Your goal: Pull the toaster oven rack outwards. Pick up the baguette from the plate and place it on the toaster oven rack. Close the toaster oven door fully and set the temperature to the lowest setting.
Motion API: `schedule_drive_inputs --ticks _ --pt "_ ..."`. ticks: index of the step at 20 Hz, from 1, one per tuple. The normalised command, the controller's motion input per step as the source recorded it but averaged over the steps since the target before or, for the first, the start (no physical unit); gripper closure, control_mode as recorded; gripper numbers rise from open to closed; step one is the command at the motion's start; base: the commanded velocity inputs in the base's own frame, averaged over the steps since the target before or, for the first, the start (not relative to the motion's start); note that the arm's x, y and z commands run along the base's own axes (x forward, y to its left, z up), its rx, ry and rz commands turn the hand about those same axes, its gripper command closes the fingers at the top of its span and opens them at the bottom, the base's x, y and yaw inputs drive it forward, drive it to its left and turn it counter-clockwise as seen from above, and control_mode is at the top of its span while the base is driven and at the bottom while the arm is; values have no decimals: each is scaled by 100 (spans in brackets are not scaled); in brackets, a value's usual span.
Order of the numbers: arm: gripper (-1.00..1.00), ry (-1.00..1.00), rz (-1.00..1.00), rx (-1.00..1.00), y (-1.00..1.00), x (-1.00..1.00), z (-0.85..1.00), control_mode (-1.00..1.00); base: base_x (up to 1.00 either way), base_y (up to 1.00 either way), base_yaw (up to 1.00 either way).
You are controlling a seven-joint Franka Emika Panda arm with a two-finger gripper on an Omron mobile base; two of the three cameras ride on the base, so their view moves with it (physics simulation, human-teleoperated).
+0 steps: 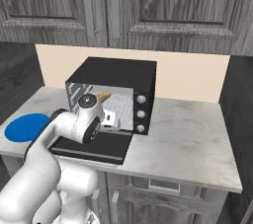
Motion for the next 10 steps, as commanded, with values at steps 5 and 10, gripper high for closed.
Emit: schedule_drive_inputs --ticks 5,10 --pt "-100 0 0 0 0 31 -11 -100 0 0 0" --pt "-100 0 0 0 0 44 0 -100 0 0 0"
